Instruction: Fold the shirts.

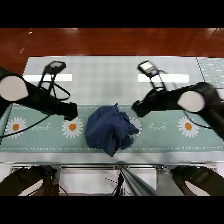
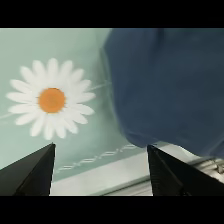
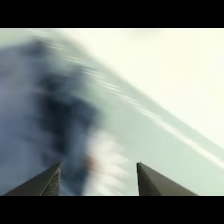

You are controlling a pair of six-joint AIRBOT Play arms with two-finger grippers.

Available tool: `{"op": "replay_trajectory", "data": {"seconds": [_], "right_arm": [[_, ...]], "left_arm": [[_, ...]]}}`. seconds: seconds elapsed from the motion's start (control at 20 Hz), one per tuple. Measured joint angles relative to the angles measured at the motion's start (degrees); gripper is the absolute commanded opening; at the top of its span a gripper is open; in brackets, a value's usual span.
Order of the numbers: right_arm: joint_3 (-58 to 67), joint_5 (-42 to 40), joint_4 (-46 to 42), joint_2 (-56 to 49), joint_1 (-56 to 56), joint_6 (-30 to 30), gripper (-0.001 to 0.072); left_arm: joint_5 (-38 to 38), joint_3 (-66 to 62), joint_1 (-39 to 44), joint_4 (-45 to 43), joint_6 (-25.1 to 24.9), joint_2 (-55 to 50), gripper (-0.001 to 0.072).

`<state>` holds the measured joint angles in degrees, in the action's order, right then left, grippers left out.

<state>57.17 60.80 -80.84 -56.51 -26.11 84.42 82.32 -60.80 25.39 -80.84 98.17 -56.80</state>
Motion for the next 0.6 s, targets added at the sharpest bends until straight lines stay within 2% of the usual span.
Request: {"op": "replay_trajectory", "data": {"seconds": [0.15, 0.35, 0.6], "right_arm": [[-2.1, 5.7, -1.0, 2.8, 10.8, -2.8, 0.0542], [-9.0, 9.0, 9.2, 4.2, 22.5, -9.7, 0.0543], [-17.0, 10.0, 19.3, 4.6, 27.5, -16.1, 0.0544]], "left_arm": [[-3.4, 7.5, 0.0, 5.1, -2.2, 0.0, 0.0675], [-6.9, 16.5, 0.0, 9.0, -3.8, 0.9, 0.0674], [-13.5, 25.9, -0.1, 15.4, -6.7, 4.9, 0.0674]]}}
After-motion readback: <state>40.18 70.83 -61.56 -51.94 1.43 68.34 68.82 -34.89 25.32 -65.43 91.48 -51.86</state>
